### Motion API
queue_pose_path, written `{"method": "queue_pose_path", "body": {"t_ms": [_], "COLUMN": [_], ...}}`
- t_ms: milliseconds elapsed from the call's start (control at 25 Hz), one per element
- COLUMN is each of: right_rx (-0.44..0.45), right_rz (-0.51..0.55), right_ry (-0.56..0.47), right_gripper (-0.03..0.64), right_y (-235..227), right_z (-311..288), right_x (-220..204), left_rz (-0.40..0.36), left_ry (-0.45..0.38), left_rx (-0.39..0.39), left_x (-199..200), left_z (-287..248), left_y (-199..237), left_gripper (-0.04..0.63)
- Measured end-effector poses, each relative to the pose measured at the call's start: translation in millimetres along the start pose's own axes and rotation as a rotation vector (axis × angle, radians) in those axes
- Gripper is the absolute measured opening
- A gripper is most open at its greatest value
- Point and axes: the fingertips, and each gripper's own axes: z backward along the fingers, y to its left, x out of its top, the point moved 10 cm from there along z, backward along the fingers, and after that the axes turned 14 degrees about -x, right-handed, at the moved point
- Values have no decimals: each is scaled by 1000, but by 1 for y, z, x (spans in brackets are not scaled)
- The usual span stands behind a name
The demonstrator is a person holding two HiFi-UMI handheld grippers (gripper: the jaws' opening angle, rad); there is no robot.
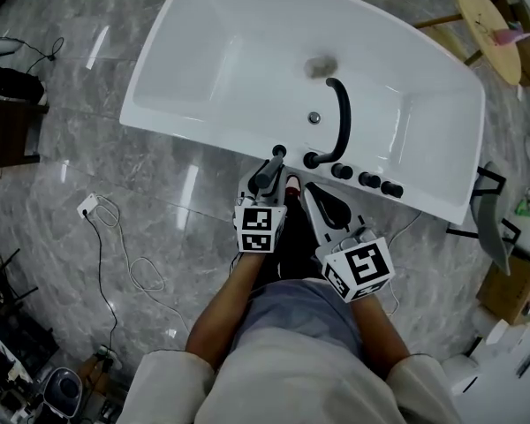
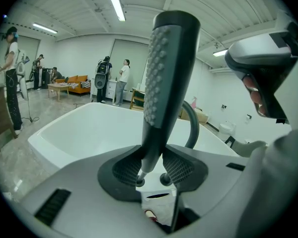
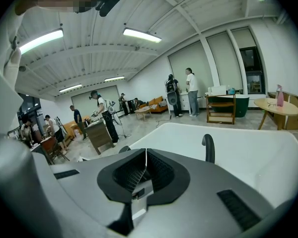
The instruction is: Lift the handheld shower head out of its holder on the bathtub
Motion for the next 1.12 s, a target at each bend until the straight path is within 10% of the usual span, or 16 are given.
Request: {"method": "queue_pose_path", "body": {"t_ms": [1120], "right_rx": [-21], "right_rz": [2], "right_ry": [-151], "right_gripper": [20], "right_y": [18], "right_z": [66], "right_x": [29], "left_rz": [-67], "left_ry": [-130], "left_rx": [-44], "left_x": [69], "left_z": [72], "left_y": [-47], "left_gripper": [139]}}
